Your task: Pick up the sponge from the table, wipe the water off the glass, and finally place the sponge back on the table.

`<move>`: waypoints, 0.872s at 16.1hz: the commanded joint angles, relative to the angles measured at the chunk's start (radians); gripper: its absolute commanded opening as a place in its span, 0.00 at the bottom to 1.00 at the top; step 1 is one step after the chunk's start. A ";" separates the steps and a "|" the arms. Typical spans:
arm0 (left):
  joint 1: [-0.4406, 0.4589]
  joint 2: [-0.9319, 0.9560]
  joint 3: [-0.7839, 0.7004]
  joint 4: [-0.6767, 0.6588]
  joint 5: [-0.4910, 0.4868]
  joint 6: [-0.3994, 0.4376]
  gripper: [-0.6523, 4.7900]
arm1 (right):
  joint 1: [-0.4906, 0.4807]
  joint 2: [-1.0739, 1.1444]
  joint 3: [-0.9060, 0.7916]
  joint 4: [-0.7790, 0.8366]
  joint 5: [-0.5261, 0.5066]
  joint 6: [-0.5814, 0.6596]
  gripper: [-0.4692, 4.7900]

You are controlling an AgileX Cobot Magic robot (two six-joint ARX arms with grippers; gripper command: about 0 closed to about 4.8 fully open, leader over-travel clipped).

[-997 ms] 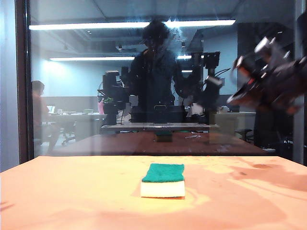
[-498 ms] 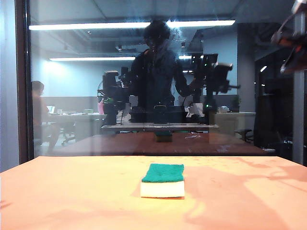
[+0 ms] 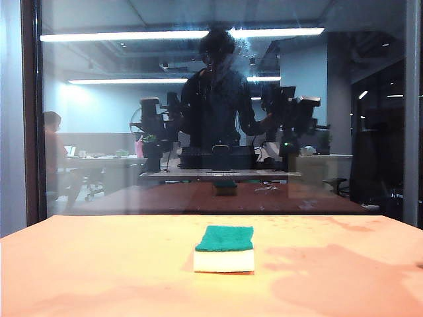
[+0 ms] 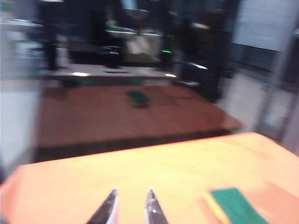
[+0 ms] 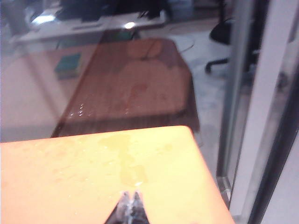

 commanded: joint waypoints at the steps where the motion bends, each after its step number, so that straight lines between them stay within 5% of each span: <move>1: 0.000 0.001 0.004 0.026 -0.053 0.058 0.26 | 0.000 -0.072 -0.038 0.016 0.002 0.002 0.08; 9: 0.000 0.001 -0.131 0.322 -0.141 0.071 0.26 | 0.000 -0.305 -0.203 0.013 0.002 0.035 0.08; 14: 0.000 0.001 -0.154 0.317 -0.164 0.100 0.26 | 0.003 -0.402 -0.302 0.010 0.002 0.035 0.08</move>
